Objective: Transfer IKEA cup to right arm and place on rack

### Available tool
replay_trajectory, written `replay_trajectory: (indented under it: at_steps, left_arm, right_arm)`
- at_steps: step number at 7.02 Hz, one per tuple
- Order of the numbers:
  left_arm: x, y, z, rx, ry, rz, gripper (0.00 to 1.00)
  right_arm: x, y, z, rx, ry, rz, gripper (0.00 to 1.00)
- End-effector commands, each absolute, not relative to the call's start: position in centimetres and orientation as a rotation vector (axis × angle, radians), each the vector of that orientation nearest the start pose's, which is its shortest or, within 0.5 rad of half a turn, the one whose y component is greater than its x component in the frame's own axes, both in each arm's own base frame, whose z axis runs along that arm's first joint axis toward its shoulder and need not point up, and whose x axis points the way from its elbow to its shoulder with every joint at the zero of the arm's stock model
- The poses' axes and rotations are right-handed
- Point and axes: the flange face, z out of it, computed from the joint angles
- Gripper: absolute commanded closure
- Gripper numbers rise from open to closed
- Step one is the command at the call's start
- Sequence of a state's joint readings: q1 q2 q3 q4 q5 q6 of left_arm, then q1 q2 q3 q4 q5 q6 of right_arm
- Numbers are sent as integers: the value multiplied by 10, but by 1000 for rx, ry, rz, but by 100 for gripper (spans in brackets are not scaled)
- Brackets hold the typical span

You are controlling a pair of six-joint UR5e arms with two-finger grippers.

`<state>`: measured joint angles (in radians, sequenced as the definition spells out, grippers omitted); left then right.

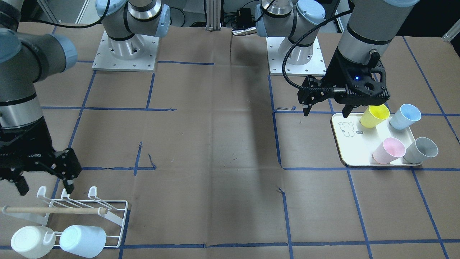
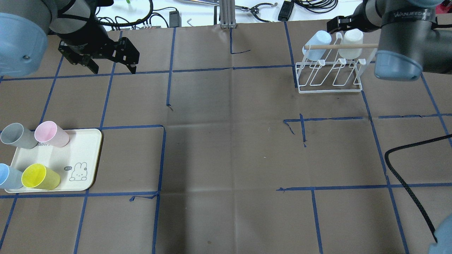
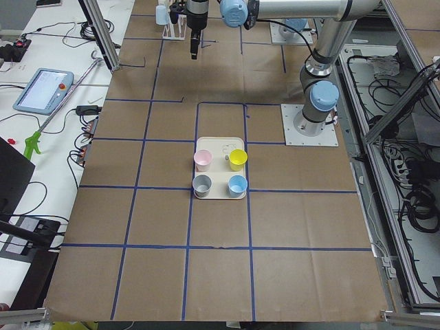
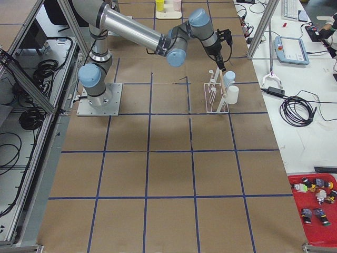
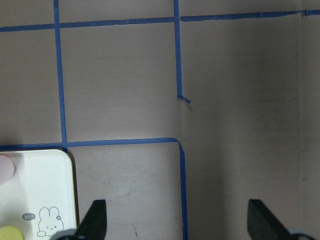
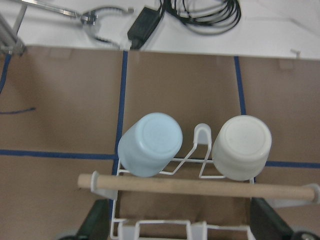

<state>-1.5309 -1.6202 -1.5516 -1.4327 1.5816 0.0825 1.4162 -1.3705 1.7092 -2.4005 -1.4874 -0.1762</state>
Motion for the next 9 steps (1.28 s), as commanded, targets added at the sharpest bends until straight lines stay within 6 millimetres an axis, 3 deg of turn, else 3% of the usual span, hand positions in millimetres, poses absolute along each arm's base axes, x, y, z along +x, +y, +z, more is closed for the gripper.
replay_trajectory:
  at_steps: [1,3,4,6,9]
  left_arm:
    - [-112,-526,488,16,3123,-172,0]
    - [-111,-525,489,-3,3122,-169,0]
    - [-111,-525,488,-3,3123,-162,0]
    - [-111,-525,488,-3,3123,-162,0]
    - [-111,-525,488,-3,3123,-162,0]
  right_arm:
    - [83,-530,459,95,3061,-410,0]
    - [103,-474,483,72,3116,-175,0]
    - [106,-464,493,61,3125,-119,0]
    - [110,-462,523,49,3119,-88,0]
    - [116,-460,523,31,3122,-47,0]
